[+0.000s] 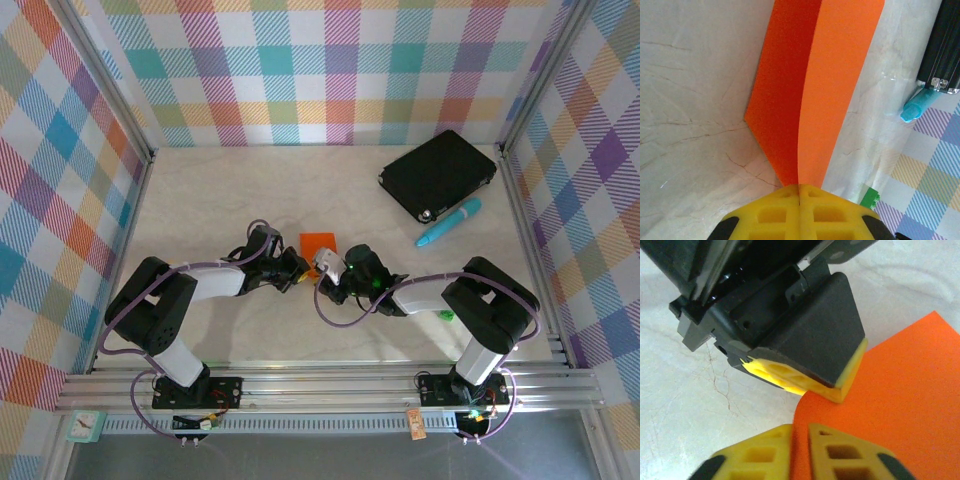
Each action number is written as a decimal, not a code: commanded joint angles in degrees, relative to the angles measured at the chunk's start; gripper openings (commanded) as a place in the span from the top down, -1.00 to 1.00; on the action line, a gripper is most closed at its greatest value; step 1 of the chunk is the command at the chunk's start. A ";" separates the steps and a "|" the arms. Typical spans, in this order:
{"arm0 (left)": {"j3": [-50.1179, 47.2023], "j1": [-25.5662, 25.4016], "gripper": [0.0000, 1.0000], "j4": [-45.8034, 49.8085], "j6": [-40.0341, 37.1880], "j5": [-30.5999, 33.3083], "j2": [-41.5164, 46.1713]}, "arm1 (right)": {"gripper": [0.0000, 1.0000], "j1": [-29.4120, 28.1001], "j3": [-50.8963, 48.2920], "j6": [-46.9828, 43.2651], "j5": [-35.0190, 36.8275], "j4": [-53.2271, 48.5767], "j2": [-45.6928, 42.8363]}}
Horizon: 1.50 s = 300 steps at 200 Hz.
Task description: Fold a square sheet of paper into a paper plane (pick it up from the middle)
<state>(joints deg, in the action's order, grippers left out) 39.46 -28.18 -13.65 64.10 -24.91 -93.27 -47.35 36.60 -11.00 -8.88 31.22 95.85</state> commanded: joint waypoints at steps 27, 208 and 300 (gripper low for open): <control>-0.95 5.22 0.39 8.55 -3.80 4.36 8.37 | 0.84 -0.38 0.48 3.03 -3.16 -4.22 -0.53; 16.98 0.24 0.70 20.29 -15.54 1.81 -11.58 | 0.90 -0.26 0.48 20.08 -13.58 -6.46 -0.02; 17.61 -0.21 0.93 26.22 -18.70 2.77 -16.37 | 0.90 2.49 4.86 24.95 -5.87 -15.17 2.73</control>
<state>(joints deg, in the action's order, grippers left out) 57.58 -27.68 6.68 47.20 -23.07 -106.45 -46.06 39.66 11.64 -16.95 18.92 97.60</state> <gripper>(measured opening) 0.053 0.064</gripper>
